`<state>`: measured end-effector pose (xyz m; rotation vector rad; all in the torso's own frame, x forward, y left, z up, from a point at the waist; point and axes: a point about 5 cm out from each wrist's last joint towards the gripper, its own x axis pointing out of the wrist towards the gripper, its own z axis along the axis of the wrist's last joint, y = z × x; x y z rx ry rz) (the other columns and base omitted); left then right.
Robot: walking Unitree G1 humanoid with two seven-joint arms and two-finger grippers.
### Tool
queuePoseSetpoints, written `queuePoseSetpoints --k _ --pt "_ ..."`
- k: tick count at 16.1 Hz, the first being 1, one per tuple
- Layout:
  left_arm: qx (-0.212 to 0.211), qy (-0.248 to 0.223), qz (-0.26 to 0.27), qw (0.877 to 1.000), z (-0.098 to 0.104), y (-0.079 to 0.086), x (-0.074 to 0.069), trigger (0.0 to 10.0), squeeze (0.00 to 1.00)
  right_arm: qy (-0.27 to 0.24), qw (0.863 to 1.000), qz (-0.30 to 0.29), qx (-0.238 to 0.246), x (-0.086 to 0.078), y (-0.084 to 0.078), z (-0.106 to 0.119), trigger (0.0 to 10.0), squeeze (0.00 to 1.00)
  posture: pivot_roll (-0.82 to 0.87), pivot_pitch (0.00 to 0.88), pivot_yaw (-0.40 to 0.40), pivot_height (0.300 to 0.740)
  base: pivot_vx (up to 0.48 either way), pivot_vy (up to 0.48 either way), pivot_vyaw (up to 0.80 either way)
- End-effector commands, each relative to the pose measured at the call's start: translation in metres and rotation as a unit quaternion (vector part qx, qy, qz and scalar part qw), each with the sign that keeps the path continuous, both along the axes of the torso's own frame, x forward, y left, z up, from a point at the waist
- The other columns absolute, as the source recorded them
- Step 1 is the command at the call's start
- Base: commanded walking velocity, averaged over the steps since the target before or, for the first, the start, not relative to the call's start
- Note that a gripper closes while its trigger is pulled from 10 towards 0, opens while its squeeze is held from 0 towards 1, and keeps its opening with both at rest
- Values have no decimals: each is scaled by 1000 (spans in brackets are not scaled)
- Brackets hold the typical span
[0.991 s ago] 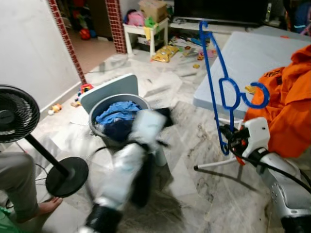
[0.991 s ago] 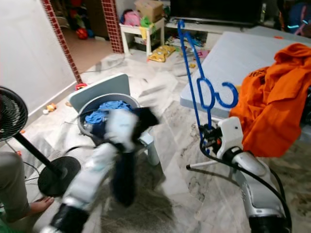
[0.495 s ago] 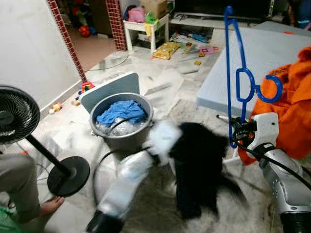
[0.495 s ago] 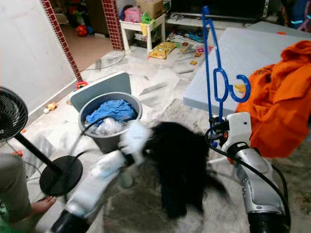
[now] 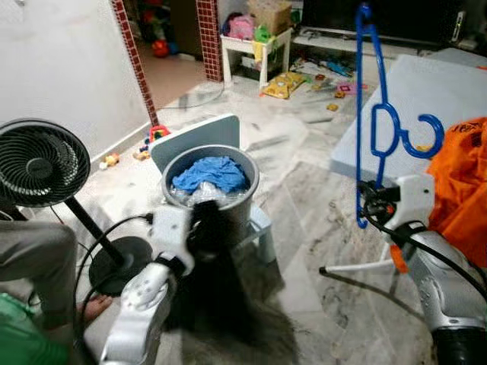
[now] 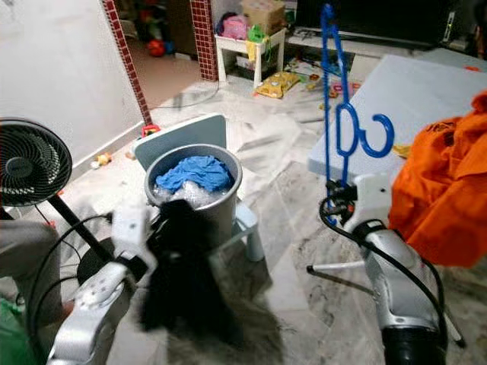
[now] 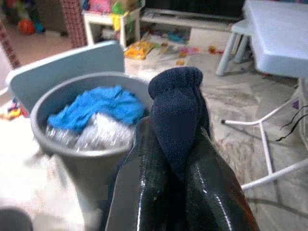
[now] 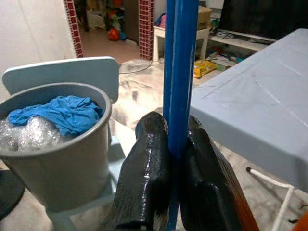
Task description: Hang hanger
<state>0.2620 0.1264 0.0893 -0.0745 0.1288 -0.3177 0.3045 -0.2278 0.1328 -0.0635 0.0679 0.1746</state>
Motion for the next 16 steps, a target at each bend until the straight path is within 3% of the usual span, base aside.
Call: queuePoseSetpoints --k 1,7,13,16 --pt "-8 -25 -2 1000 13 -3 4 10000 0 1 1000 -6 0 0 -4 0 10000 0 -191 0 46 740 0 0 -800" --pt "-18 -22 0 1000 18 -4 11 10000 0 0 1000 -10 -5 -2 -8 1 10000 0 -203 0 53 740 0 189 -800" --pt "-26 -19 13 999 20 3 16 10000 0 -1 1000 -12 -7 -2 -10 1 10000 0 -204 0 52 740 0 350 0" --pt "-31 -17 16 999 21 2 19 10000 0 -5 1000 -11 -8 -2 -9 2 10000 0 -206 0 52 740 0 371 -421"
